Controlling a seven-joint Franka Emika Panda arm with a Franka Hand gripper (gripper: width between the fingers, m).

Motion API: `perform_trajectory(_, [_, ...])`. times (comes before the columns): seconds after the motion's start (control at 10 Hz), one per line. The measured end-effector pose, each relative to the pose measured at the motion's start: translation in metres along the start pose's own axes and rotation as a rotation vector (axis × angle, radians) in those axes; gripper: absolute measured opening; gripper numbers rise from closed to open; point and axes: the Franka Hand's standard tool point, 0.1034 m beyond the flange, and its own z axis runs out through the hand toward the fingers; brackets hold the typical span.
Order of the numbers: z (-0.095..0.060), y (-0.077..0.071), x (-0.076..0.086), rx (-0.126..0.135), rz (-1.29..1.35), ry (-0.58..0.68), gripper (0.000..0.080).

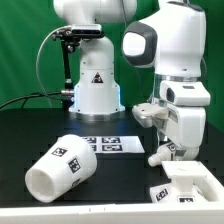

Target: Assemble lamp

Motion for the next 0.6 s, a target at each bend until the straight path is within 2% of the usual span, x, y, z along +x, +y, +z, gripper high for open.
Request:
perform_trajectory(0.2, [0.0004, -0.0003, -0.0001, 0.001, 0.0, 0.0, 0.044])
perform_trajectory(0.3, [0.0005, -0.0003, -0.0001, 0.001, 0.0, 0.0, 0.044])
perform_trajectory(0.4, [0.0005, -0.0003, -0.0001, 0.001, 0.0, 0.0, 0.0338])
perform_trajectory(0.6, [0.0005, -0.0003, -0.0001, 0.001, 0.0, 0.0, 0.0338])
